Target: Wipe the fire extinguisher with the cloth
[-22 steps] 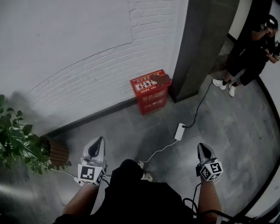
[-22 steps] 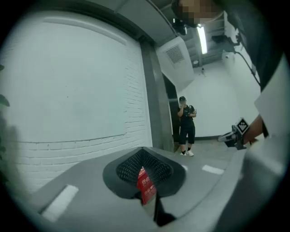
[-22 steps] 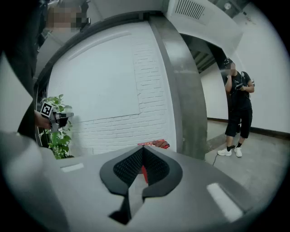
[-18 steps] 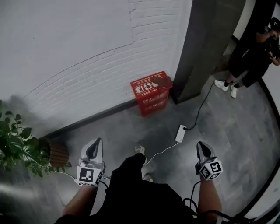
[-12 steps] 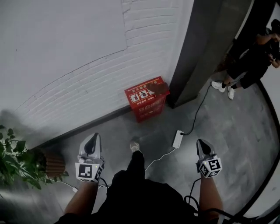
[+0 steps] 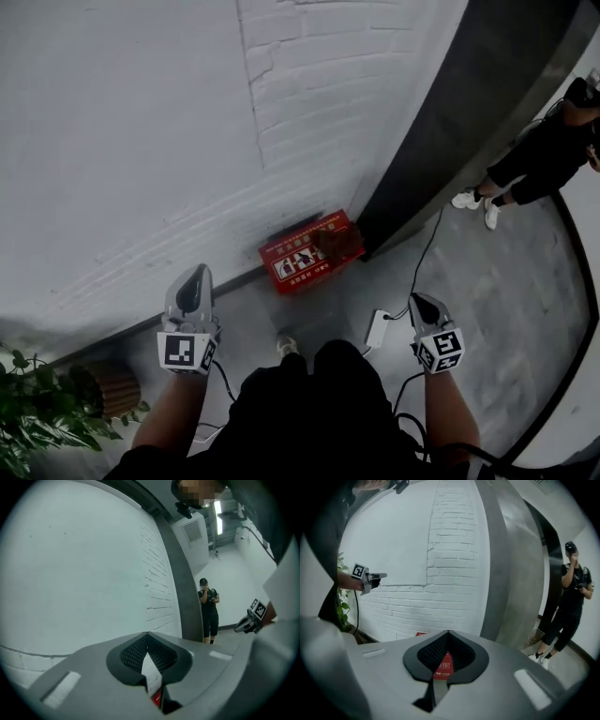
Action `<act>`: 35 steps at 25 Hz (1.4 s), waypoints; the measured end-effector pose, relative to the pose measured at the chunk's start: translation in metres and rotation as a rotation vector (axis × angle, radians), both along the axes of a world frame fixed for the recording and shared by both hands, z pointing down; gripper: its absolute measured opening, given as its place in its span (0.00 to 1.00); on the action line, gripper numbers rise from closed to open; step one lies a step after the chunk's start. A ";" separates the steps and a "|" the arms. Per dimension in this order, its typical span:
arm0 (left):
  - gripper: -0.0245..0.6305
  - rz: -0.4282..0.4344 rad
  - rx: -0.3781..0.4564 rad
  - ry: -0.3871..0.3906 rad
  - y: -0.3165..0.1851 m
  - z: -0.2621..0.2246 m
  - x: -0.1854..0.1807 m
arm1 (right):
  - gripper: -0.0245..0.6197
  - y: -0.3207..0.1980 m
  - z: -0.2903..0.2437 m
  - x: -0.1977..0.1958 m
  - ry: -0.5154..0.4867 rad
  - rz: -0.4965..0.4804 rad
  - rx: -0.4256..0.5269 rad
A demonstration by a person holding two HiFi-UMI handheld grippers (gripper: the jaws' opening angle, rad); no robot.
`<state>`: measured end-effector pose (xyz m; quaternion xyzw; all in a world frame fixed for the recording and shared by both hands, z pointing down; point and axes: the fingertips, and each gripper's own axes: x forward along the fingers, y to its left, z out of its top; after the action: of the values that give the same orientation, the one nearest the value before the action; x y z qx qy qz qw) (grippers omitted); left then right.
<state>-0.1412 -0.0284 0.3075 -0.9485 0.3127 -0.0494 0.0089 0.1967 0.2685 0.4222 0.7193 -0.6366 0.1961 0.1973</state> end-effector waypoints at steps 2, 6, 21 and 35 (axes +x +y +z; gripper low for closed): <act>0.04 0.011 0.023 -0.004 -0.002 -0.008 0.019 | 0.04 -0.028 0.014 0.009 0.007 -0.074 -0.016; 0.04 -0.026 0.029 -0.019 0.001 -0.016 0.038 | 0.04 -0.081 0.077 0.023 -0.041 -0.184 -0.062; 0.04 -0.477 -0.054 -0.197 -0.025 -0.026 -0.057 | 0.26 -0.214 0.235 0.012 -0.029 -0.499 -0.389; 0.04 -0.806 -0.112 -0.359 0.044 -0.034 -0.168 | 0.35 -0.246 0.328 -0.027 0.198 -0.834 -0.631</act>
<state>-0.3090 0.0161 0.2736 -0.7263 0.6478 -0.2298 -0.0084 0.1702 0.0228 0.7497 0.3258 -0.7571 0.2139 0.5243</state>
